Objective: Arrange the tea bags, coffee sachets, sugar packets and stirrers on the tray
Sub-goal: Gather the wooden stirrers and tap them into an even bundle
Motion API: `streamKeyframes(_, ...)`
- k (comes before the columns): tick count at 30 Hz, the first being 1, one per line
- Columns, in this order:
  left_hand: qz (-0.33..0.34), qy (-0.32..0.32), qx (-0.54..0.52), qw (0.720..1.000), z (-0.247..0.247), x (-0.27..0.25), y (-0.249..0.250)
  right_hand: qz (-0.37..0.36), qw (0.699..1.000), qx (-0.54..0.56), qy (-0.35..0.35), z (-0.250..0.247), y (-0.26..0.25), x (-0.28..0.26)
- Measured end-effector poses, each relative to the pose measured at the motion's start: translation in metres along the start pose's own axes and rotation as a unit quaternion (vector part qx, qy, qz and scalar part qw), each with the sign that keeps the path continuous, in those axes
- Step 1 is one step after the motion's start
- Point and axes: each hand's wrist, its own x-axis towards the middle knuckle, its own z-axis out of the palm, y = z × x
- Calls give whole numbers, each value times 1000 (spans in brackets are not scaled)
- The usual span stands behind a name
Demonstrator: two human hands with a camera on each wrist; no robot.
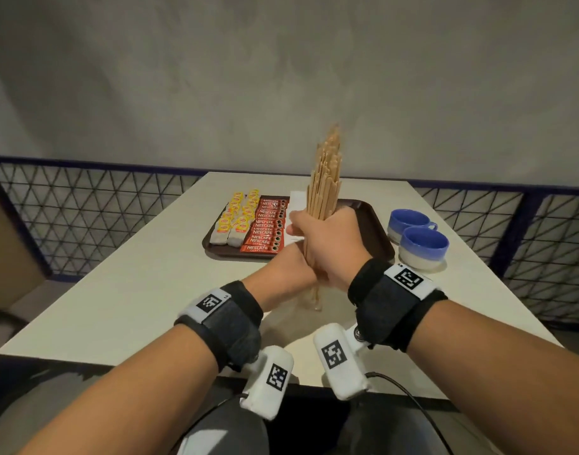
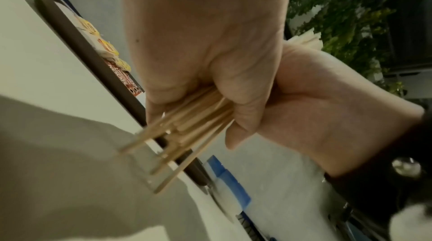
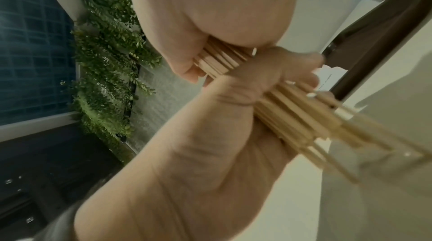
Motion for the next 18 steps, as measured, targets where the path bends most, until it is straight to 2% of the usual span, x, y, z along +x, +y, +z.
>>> streamKeyframes(3,-33,-85,3,996,-12,-9,-14,-14,999,-7,-29,2,8,-2)
streamKeyframes(5,-70,-113,5,991,-29,-17,-18,-9,999,-5,-38,2,20,-4)
streamKeyframes(8,-63,-51,-36,996,-57,-29,-11,3,999,1,-36,0,30,-5)
streamKeyframes(10,-10,20,-98,995,-70,-32,5,5,999,-8,-41,-2,29,-4)
streamKeyframes(12,87,126,-76,985,-78,-30,30,1,998,-13,-55,-3,21,-1)
streamKeyframes(14,203,200,-39,958,-80,-29,63,6,998,-9,-65,-3,13,0)
streamKeyframes(16,307,229,28,923,-78,-27,95,19,995,-39,-86,-4,11,-4)
streamKeyframes(18,363,226,149,892,-73,-20,117,22,985,-107,-132,-2,22,-16)
